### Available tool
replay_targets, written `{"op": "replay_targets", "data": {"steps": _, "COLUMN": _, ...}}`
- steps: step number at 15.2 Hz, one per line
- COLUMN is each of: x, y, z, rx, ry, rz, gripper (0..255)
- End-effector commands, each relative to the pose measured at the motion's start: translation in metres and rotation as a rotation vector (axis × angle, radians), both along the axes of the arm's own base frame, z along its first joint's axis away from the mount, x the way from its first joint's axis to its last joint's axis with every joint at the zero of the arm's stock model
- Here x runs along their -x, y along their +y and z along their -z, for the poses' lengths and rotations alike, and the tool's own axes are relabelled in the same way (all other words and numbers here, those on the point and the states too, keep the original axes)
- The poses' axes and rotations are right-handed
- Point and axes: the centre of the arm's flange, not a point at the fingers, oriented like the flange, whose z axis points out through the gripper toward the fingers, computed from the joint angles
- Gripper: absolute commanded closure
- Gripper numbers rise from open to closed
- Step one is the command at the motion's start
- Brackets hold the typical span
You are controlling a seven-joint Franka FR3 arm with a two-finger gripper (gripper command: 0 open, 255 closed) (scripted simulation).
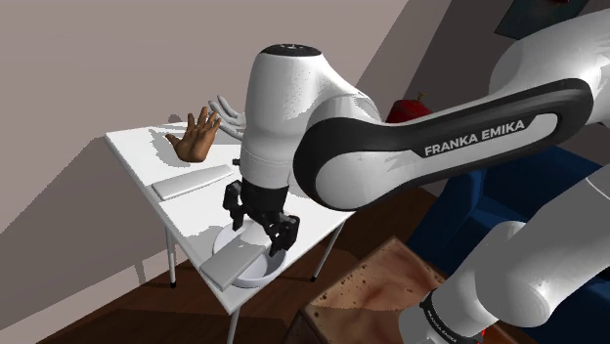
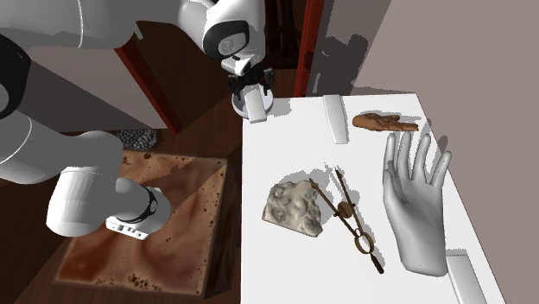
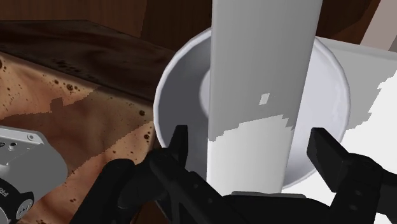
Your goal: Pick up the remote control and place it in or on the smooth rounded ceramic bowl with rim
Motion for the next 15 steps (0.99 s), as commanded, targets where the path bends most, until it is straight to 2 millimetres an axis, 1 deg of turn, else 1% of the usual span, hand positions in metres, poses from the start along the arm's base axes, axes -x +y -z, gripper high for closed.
{"op": "replay_targets", "data": {"steps": 1, "x": 0.000, "y": 0.000, "z": 0.000, "rx": 0.000, "ry": 0.000, "rz": 0.000, "gripper": 0}}
{"op": "replay_targets", "data": {"steps": 3, "x": 0.000, "y": 0.000, "z": 0.000, "rx": 0.000, "ry": 0.000, "rz": 0.000, "gripper": 0}}
{"op": "replay_targets", "data": {"steps": 6, "x": 0.000, "y": 0.000, "z": -0.040, "rx": 0.000, "ry": 0.000, "rz": 0.000, "gripper": 0}}
{"op": "replay_targets", "data": {"steps": 7, "x": -0.001, "y": 0.000, "z": -0.050, "rx": 0.000, "ry": 0.000, "rz": 0.000, "gripper": 0}}
{"op": "replay_targets", "data": {"steps": 15, "x": -0.001, "y": 0.000, "z": -0.050, "rx": 0.000, "ry": 0.000, "rz": 0.000, "gripper": 0}}
